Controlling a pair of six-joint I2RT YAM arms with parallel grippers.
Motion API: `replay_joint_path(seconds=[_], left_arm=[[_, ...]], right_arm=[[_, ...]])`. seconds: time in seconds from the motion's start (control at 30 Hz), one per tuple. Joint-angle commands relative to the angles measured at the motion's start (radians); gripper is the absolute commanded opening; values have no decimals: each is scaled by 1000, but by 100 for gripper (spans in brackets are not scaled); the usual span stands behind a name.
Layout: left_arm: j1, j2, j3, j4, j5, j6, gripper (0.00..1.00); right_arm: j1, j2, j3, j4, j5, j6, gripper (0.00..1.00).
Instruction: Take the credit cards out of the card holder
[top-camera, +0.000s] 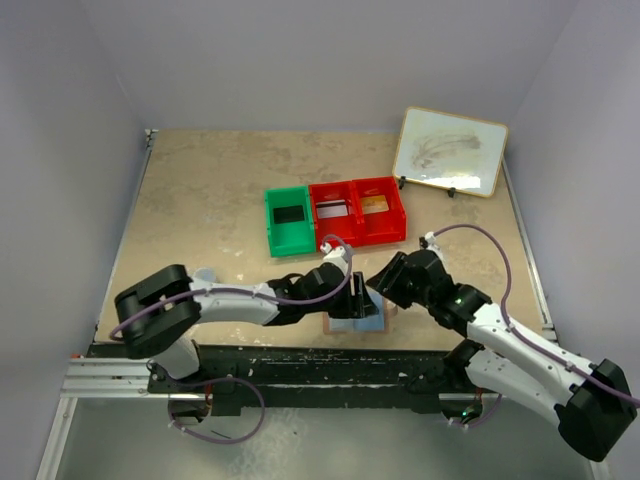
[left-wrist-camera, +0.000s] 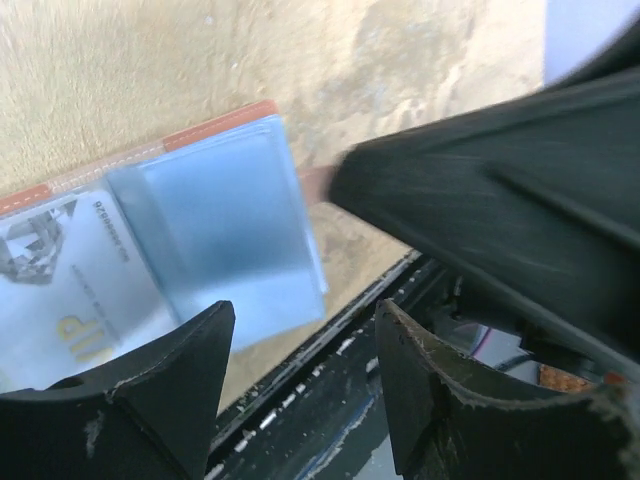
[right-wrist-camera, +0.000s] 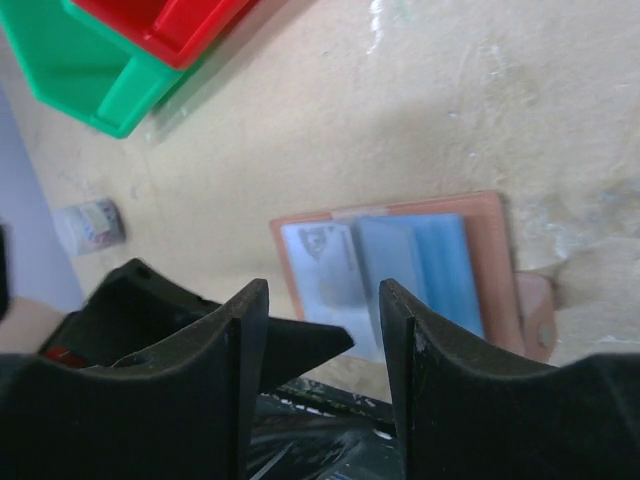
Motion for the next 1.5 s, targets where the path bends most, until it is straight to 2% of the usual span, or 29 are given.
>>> replay_joint_path(seconds=[0.0,0.07,0.17,0.27,0.4,0.6,0.7,0.8,0.97,1.23,1.47], left_arm=[[-9,-185,19,-128,-126,102,57],[-9,-275,10,-214,-228,110,57],[-9,-381,-18,-344,-376,71,57],[-7,-457,-44,-485,-506,16,57],[-6,-530,-88,-619,-615,-91,57],[-6,-572,-113,-609,-608,-99,56],[-6,-556,-101,-613,-603,-98,55],[-6,-539,-90,-614,-598,-96,54],[-6,-521,-90,-599,-596,-98,54],[-6,-576,-89,-666,-666,-134,54],[-6,-655,-98,-726,-726,-164,54]], right_arm=[[-4,-2,-36,154,-124,-8,51],[-4,9,-49,200,-157,-19,50],[-2,40,-34,255,-153,-115,56],[24,79,-1,242,-145,-165,56],[43,186,-18,299,-202,-191,55],[138,344,-28,429,-212,-118,45],[139,378,-27,403,-176,-91,43],[140,381,16,328,-138,-129,54],[158,385,104,177,-56,-191,60],[218,487,219,28,38,-186,63],[269,610,314,-29,87,-158,66]])
